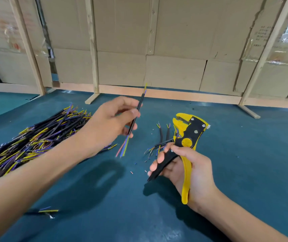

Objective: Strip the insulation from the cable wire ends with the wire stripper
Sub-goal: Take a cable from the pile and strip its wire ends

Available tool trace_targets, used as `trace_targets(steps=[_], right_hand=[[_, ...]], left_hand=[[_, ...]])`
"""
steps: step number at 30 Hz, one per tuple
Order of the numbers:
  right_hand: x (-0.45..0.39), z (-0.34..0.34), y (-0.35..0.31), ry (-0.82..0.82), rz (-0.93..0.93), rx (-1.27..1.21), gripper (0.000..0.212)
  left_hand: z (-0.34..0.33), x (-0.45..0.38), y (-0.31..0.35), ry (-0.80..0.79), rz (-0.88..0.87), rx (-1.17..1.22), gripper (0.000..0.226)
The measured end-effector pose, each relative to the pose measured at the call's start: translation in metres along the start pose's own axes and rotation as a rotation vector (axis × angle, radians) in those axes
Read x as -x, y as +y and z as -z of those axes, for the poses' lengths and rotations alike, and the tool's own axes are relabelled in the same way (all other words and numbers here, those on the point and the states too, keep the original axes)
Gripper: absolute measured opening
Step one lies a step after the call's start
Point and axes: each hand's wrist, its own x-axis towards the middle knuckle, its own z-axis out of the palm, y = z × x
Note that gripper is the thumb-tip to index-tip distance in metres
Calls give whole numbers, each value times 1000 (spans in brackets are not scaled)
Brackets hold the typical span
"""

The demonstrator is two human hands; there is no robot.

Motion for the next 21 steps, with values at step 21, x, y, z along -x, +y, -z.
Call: trace_targets(steps=[21], right_hand=[[1, 5, -5, -23, 230, 53, 11]], left_hand=[[0, 55, -40, -104, -607, -876, 38]])
